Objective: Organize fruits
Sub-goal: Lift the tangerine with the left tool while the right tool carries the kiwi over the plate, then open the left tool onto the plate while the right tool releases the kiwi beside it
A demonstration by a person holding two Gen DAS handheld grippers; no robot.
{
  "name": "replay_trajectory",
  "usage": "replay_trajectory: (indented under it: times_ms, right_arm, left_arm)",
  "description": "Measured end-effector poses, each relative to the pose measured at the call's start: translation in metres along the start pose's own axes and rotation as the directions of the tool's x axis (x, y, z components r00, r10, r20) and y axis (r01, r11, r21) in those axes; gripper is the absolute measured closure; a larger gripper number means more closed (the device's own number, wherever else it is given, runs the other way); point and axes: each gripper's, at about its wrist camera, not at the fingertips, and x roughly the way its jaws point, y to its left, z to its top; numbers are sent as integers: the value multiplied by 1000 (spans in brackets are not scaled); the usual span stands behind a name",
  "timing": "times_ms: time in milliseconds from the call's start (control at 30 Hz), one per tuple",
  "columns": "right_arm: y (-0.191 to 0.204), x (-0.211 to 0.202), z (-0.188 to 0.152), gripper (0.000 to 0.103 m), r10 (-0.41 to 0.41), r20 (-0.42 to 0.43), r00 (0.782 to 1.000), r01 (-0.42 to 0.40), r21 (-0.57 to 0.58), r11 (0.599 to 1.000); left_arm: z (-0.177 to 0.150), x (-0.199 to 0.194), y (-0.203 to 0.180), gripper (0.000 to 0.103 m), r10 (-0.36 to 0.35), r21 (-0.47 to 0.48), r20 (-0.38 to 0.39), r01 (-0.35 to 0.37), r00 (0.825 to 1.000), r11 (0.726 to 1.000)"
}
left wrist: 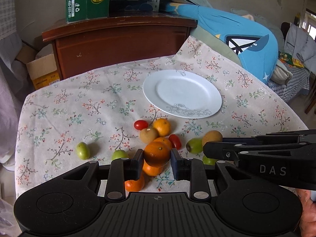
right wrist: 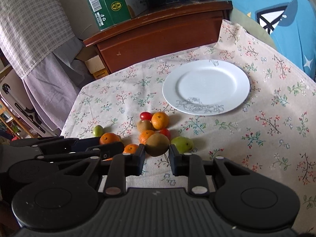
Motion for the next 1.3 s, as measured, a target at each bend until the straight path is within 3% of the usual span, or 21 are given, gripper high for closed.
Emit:
replay_trajectory:
  times_ms: [300, 867, 1300]
  right_arm:
    - [-12, 7, 31, 77, 15, 25, 1000, -15, -26, 1000]
    - [-59, 51, 73, 77, -24, -6, 1000, 24, -13, 1000]
    - [-91, 90, 87, 77, -47, -54, 997, 51, 75, 996]
  left_arm:
    - [26, 14, 5, 77, -27, 53, -9, 27, 1000, 998]
    - [73, 73, 8, 77, -102, 33, -7, 103, 995, 994]
    - [88, 126, 11, 77, -142, 5, -37, 142, 989, 990]
